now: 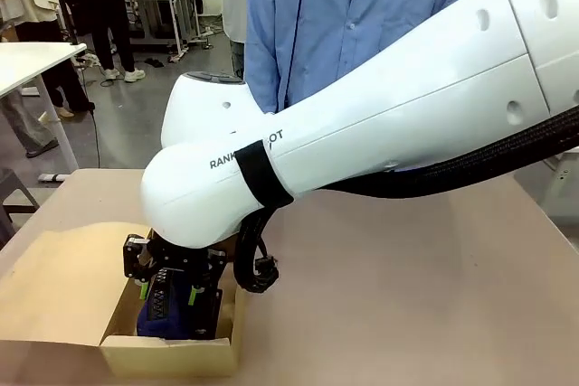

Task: Place items inside the box.
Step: Pick up a Pencil pouch or Stapler and place it inside the Mailer Box closest to the robot, then close the lid of the Mailer Box closest to the robot.

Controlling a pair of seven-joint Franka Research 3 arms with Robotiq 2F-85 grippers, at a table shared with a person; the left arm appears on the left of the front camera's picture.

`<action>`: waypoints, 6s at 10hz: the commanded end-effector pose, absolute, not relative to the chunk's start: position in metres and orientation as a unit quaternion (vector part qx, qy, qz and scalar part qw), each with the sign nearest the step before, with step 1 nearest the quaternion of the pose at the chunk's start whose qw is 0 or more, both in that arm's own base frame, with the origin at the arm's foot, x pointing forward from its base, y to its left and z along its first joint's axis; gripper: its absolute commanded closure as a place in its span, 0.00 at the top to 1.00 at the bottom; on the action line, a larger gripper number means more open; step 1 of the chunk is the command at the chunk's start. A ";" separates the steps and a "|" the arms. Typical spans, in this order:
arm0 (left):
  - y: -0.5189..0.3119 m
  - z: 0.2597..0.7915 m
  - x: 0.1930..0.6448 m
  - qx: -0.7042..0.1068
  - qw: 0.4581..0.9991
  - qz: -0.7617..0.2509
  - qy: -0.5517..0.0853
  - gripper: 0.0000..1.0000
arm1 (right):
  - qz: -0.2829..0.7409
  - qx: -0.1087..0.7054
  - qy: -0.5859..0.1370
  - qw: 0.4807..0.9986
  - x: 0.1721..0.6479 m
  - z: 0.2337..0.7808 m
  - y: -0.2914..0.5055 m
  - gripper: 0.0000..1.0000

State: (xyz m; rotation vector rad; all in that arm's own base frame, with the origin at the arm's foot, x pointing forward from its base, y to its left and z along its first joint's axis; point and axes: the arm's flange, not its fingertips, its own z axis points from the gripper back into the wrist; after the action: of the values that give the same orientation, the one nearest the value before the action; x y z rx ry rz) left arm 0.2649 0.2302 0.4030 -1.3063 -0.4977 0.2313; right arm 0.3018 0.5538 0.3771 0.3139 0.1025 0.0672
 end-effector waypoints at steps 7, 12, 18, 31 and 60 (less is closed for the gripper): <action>0.230 0.403 0.263 -0.603 0.756 0.099 -0.234 1.00 | 0.008 0.221 0.073 0.973 0.298 0.395 0.490 1.00; 0.230 0.403 0.263 -0.603 0.756 0.099 -0.234 1.00 | 0.014 0.270 0.073 0.960 0.316 0.400 0.488 1.00; 0.230 0.403 0.263 -0.603 0.756 0.099 -0.234 1.00 | 0.009 0.650 0.169 0.741 0.335 0.402 0.155 1.00; 0.230 0.403 0.263 -0.603 0.756 0.099 -0.234 1.00 | -0.086 0.741 0.052 0.664 0.326 0.311 -0.038 1.00; 0.222 0.354 0.351 -0.195 0.712 -0.597 -0.315 1.00 | -0.086 0.741 0.052 0.664 0.326 0.311 -0.038 1.00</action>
State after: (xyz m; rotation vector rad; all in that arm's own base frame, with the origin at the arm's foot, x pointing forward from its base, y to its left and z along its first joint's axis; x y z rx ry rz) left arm 0.3415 0.2322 0.3611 -0.4382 -0.6891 -1.3342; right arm 0.3284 -0.0376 0.3079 1.6781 0.1137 -0.2072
